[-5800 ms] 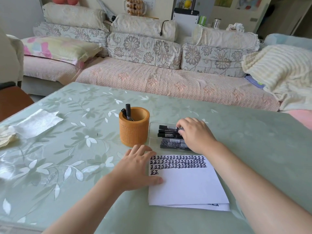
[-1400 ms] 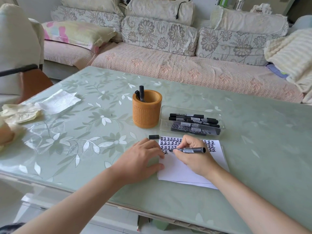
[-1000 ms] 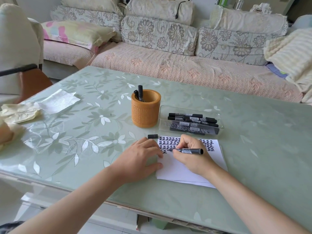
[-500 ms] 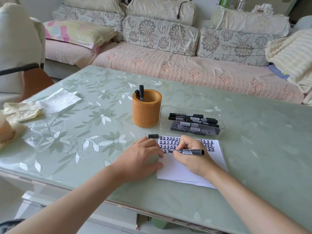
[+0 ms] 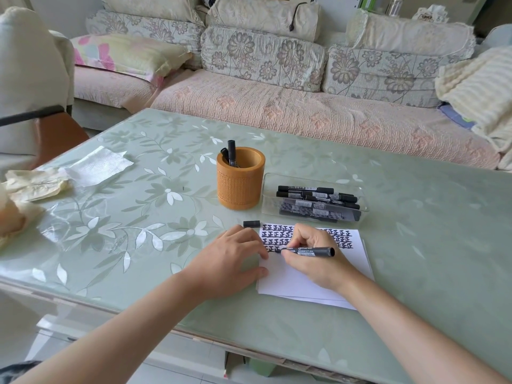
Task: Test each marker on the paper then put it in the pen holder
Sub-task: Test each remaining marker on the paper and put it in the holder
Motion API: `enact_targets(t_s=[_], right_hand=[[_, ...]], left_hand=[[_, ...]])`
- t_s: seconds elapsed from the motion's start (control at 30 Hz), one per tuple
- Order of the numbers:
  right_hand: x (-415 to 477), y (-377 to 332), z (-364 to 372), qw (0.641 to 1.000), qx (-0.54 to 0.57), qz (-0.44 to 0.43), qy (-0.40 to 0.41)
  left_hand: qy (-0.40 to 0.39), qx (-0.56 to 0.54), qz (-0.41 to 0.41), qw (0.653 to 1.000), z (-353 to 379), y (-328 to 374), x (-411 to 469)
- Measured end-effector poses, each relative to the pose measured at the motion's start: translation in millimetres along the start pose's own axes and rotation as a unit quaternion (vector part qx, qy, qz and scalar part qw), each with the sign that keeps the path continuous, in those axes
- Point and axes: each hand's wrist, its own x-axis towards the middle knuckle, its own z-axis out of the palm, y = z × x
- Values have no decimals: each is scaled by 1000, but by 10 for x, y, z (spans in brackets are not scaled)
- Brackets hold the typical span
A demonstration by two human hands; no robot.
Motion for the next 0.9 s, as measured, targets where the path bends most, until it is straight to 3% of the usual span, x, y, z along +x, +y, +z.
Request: enact_targets(t_s=[0.13, 0.37, 0.57, 0.73, 0.9], right_hand=[[7, -11, 3, 1000, 2, 6, 0], [23, -22, -31, 989, 137, 32, 34], [56, -110, -80, 995, 87, 9, 45], [81, -192, -203, 996, 91, 1, 7], [127, -185, -286, 994, 99, 13, -50]], left_hand=[[1, -2, 2, 1000, -3, -1, 6], [-4, 7, 0, 1000, -29, 14, 57], [28, 19, -2, 999, -73, 8, 177], [92, 75, -73, 990, -118, -95, 314], [19, 154, -155, 976, -84, -177, 347]])
